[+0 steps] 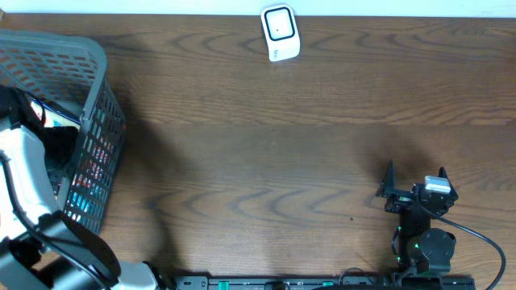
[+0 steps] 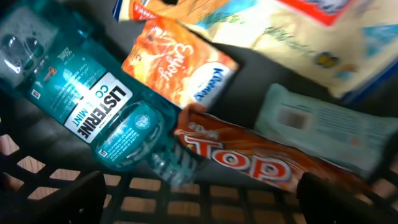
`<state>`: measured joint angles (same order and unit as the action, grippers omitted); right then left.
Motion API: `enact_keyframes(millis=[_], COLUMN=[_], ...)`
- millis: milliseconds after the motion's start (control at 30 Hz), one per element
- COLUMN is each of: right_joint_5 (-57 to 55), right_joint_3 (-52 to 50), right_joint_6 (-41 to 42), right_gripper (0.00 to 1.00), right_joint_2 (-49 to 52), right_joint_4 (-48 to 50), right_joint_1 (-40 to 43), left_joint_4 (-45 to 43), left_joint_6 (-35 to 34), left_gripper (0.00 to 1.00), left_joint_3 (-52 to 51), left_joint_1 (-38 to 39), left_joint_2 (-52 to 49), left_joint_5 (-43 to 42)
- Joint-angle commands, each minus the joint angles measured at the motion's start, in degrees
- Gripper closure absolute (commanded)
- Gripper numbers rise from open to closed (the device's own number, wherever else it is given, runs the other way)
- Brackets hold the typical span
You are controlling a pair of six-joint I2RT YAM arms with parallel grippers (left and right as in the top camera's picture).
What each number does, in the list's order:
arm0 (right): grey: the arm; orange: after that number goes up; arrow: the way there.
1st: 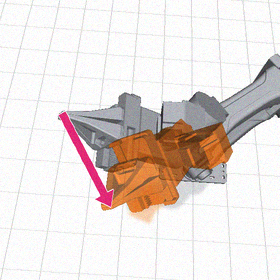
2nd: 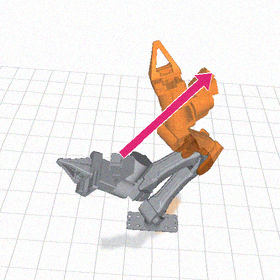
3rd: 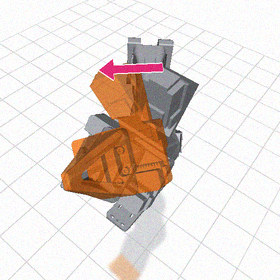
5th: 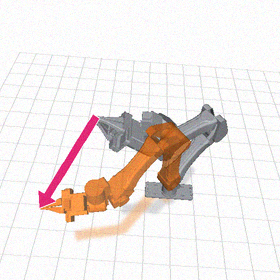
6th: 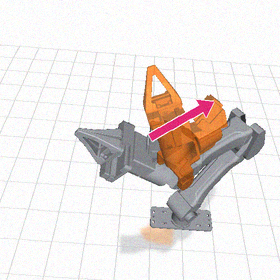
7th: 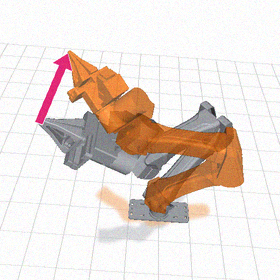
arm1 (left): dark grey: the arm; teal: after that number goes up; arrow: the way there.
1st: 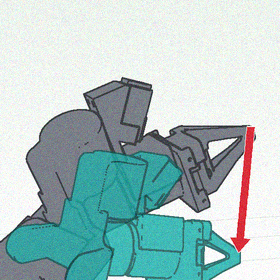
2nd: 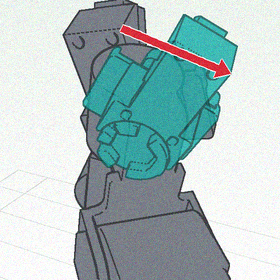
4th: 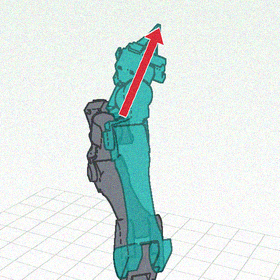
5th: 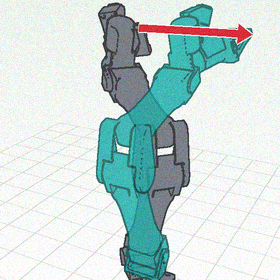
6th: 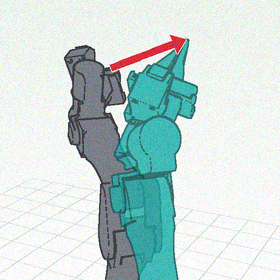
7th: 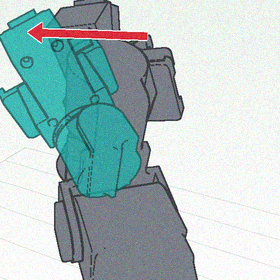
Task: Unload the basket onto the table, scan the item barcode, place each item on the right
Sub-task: 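Grasp the teal Listerine bottle in the basket with the left gripper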
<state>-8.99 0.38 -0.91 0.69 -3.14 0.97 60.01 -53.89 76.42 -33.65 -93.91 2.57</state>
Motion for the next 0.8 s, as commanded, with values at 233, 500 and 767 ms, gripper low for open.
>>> enact_keyframes(millis=[233, 500, 767], right_joint_5=[-0.5, -0.5, -0.5], right_joint_3=[-0.1, -0.1, -0.1], right_joint_6=[-0.9, -0.9, -0.9], right_gripper=[0.01, 0.01, 0.01], right_joint_2=[-0.3, -0.3, -0.3], right_joint_4=[-0.1, -0.1, -0.1], right_joint_1=[-0.3, -0.3, -0.3], left_joint_4=[0.2, -0.5, -0.4], left_joint_6=[-1.3, -1.3, -1.3], left_gripper=[0.02, 0.02, 0.02], left_joint_3=[-0.5, -0.5, -0.5], left_joint_1=[-0.2, -0.2, -0.2], left_joint_2=[-9.5, -17.5, -19.8], left_joint_5=[4.8, 4.8, 4.5])
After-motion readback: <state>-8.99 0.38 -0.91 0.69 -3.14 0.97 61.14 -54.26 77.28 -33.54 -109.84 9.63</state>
